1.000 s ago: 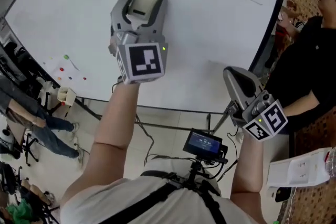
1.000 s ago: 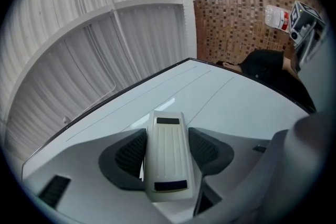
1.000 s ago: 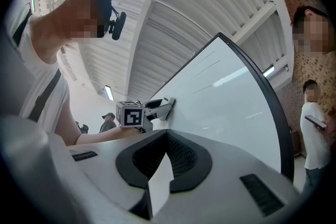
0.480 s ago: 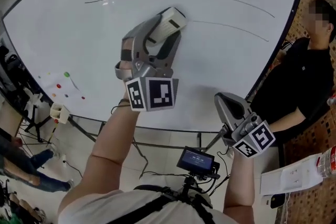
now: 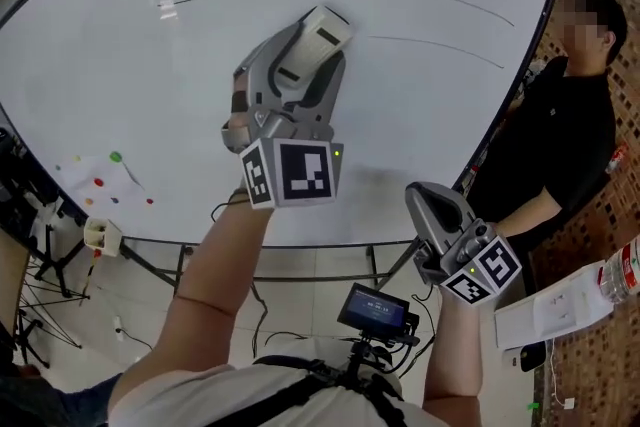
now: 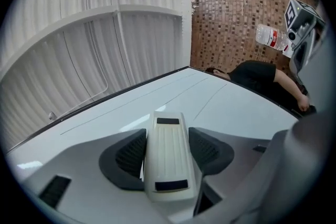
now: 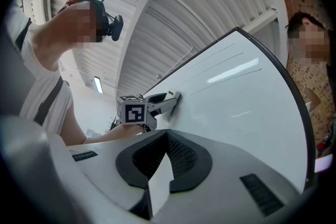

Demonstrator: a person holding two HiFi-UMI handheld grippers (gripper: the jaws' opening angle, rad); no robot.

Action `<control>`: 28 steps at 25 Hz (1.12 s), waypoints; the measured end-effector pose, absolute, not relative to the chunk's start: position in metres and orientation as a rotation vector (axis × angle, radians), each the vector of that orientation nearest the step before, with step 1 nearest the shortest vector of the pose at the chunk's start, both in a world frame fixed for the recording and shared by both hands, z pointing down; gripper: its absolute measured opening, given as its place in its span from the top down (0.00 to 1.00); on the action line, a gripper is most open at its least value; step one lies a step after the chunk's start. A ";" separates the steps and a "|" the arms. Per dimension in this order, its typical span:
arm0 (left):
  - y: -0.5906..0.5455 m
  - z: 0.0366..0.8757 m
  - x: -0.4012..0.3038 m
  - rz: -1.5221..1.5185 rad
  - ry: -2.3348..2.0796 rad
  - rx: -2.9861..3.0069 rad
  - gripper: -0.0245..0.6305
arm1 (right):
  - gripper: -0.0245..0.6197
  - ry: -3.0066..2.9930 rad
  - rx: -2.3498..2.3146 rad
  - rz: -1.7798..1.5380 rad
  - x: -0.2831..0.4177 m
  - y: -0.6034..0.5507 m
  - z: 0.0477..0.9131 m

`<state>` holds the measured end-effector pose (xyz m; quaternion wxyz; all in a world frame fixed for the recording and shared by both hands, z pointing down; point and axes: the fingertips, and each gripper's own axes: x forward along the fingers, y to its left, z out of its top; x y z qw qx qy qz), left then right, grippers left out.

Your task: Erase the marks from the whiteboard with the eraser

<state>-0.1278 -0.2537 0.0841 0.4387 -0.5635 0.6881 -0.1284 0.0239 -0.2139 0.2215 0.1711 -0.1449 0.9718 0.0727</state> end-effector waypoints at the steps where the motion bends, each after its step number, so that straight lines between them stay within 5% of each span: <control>1: -0.256 0.088 -0.123 -0.316 1.707 -1.412 0.54 | 0.94 2.751 -0.419 0.205 0.028 -0.213 0.223; 22: -0.319 0.104 0.006 -0.479 1.569 -1.521 0.53 | 0.94 2.737 -0.342 0.215 0.113 -0.269 0.216; 28: -0.318 0.101 -0.007 -0.410 1.631 -1.543 0.53 | 0.94 2.737 -0.253 0.192 0.109 -0.285 0.216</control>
